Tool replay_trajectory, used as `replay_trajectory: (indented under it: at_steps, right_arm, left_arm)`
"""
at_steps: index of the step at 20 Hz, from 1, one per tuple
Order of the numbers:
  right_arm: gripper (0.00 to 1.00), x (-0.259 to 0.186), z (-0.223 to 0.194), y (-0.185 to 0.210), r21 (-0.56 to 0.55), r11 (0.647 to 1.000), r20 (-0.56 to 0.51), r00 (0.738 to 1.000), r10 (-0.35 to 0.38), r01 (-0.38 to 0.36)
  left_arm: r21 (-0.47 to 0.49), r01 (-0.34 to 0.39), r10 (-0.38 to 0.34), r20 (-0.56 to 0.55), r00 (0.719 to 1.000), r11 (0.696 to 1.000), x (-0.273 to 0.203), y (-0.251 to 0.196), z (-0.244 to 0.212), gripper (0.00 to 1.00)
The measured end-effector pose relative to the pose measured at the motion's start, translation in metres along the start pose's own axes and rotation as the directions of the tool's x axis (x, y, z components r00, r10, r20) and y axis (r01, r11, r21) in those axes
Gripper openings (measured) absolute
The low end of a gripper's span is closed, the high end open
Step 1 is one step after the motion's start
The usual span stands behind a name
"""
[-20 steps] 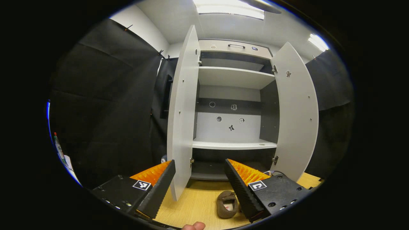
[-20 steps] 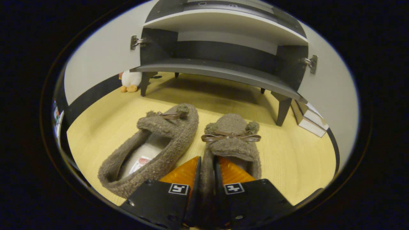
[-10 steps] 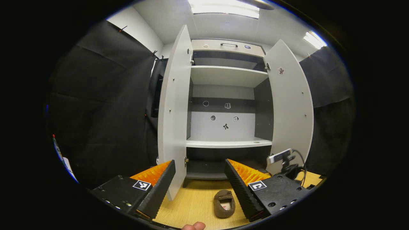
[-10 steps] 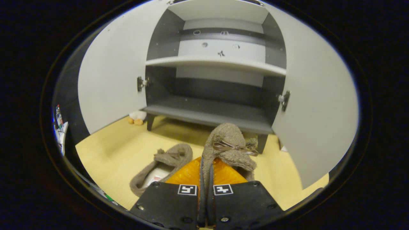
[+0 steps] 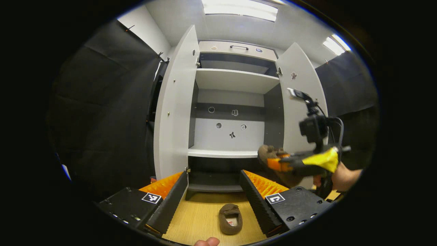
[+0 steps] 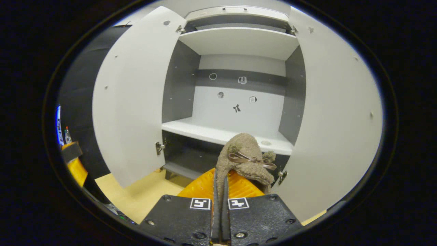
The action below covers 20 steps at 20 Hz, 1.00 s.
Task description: Grab one shoe with the right hand and put it into the shoe cabinet, grab the other shoe with the left hand and put it into the shoe cabinet; then close the right door with the right hand and the left door with the left hand.
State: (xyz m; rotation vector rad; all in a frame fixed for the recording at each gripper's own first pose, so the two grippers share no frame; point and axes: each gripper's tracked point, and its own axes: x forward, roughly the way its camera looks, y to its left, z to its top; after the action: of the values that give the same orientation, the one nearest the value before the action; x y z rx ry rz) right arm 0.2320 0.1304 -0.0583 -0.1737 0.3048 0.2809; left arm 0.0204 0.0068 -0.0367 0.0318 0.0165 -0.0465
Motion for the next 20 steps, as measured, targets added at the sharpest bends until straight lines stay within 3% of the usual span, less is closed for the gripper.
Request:
replay_trajectory:
  at_steps: [4,9,12,17,19,20]
  right_arm:
    - [0.06,0.073,0.06,-0.03,-0.06,0.997,-0.013,0.998,-0.059,0.058]
    - [0.06,0.169,0.07,-0.052,-0.124,0.986,-0.13,0.983,-0.129,0.113]
    - [0.06,0.197,0.063,-0.055,-0.111,0.985,-0.197,0.968,-0.155,0.135]
    - [0.08,0.208,0.056,-0.046,-0.09,0.986,-0.266,0.951,-0.158,0.139]
    - [0.19,0.206,0.055,-0.041,-0.059,0.99,-0.288,0.948,-0.137,0.125]
    - [0.32,0.203,0.057,-0.041,-0.06,0.99,-0.291,0.947,-0.14,0.128]
  left_arm:
    - [0.015,0.0,0.0,-0.006,1.0,1.0,-0.001,-0.001,-0.003,0.95]
    - [0.022,-0.009,0.009,-0.001,1.0,1.0,-0.007,0.0,-0.003,0.95]
    - [0.027,-0.038,0.039,-0.008,0.999,0.999,-0.008,0.01,-0.004,0.95]
    - [0.012,-0.071,0.071,-0.017,0.997,0.997,-0.009,0.024,-0.008,0.95]
    - [0.007,-0.079,0.079,-0.016,0.997,0.997,-0.008,0.027,-0.007,0.95]
    - [0.005,-0.08,0.08,-0.016,0.997,0.997,-0.008,0.028,-0.008,0.95]
